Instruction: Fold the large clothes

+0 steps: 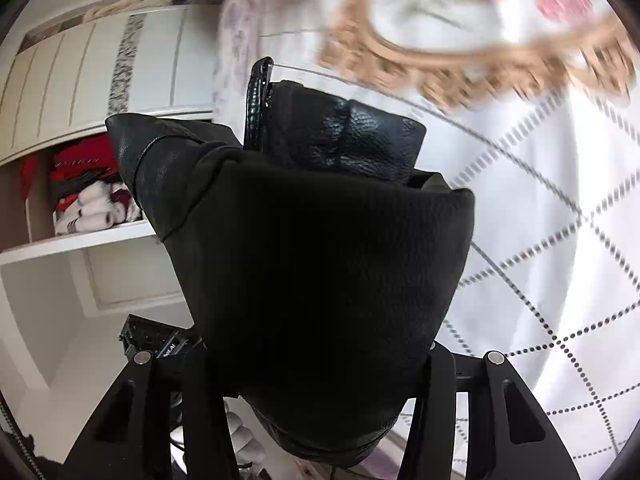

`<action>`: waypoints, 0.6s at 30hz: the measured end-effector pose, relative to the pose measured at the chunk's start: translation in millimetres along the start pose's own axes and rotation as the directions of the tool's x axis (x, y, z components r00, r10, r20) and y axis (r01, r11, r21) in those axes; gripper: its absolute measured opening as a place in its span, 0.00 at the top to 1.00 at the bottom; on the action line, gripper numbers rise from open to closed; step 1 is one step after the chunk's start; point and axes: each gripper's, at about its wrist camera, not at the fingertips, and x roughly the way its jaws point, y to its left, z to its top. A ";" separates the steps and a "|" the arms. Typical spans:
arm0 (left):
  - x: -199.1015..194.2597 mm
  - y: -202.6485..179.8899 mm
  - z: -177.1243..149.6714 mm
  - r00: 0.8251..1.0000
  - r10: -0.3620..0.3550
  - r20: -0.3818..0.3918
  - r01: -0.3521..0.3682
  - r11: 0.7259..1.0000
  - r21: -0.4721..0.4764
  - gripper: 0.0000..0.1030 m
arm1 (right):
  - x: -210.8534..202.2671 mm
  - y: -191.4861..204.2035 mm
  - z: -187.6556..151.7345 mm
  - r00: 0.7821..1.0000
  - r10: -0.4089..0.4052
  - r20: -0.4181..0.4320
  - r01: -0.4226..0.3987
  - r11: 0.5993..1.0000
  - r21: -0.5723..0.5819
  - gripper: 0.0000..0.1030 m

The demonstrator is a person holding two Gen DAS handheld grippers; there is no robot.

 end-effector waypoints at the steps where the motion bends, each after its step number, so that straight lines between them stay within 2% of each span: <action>1: -2.5 -4.9 3.1 1.000 -0.006 0.003 0.006 1.000 -0.002 0.91 | -2.7 9.2 4.5 1.000 0.005 -0.003 -0.005 1.000 -0.015 0.49; 3: -1.4 -11.1 7.8 1.000 -0.020 0.000 0.020 0.999 -0.027 0.91 | -14.5 22.0 14.6 1.000 0.019 -0.013 -0.019 0.999 -0.031 0.49; 6: 23.9 -1.6 2.5 0.998 -0.029 -0.063 0.023 0.995 -0.094 0.89 | -20.3 27.1 32.7 0.999 -0.016 -0.052 0.013 0.998 -0.054 0.48; 10: 69.1 33.3 -24.3 0.980 -0.053 -0.193 0.010 0.975 -0.220 0.86 | -16.0 -3.1 60.0 0.988 -0.108 -0.114 0.104 0.994 -0.035 0.44; 11: 76.6 42.9 -32.4 0.975 -0.051 -0.216 -0.005 0.968 -0.250 0.78 | -11.9 -15.0 63.2 0.983 -0.129 -0.131 0.127 0.992 -0.028 0.42; 13: 78.9 55.9 -43.9 0.970 -0.076 -0.230 0.003 0.952 -0.306 0.71 | -3.5 -41.3 68.7 0.972 -0.155 -0.175 0.157 0.988 -0.001 0.33; 14: 75.3 61.2 -48.4 0.970 -0.086 -0.229 0.008 0.946 -0.324 0.57 | -0.4 -51.0 70.5 0.968 -0.159 -0.193 0.165 0.986 0.016 0.30; 16: 64.4 68.0 -56.5 0.971 -0.088 -0.221 0.007 0.939 -0.343 0.43 | 1.3 -61.9 71.6 0.969 -0.146 -0.201 0.153 0.988 0.020 0.26; 18: 58.7 76.1 -66.1 0.971 -0.086 -0.224 -0.002 0.930 -0.368 0.40 | 0.1 -61.1 73.1 0.969 -0.146 -0.197 0.151 0.989 0.010 0.20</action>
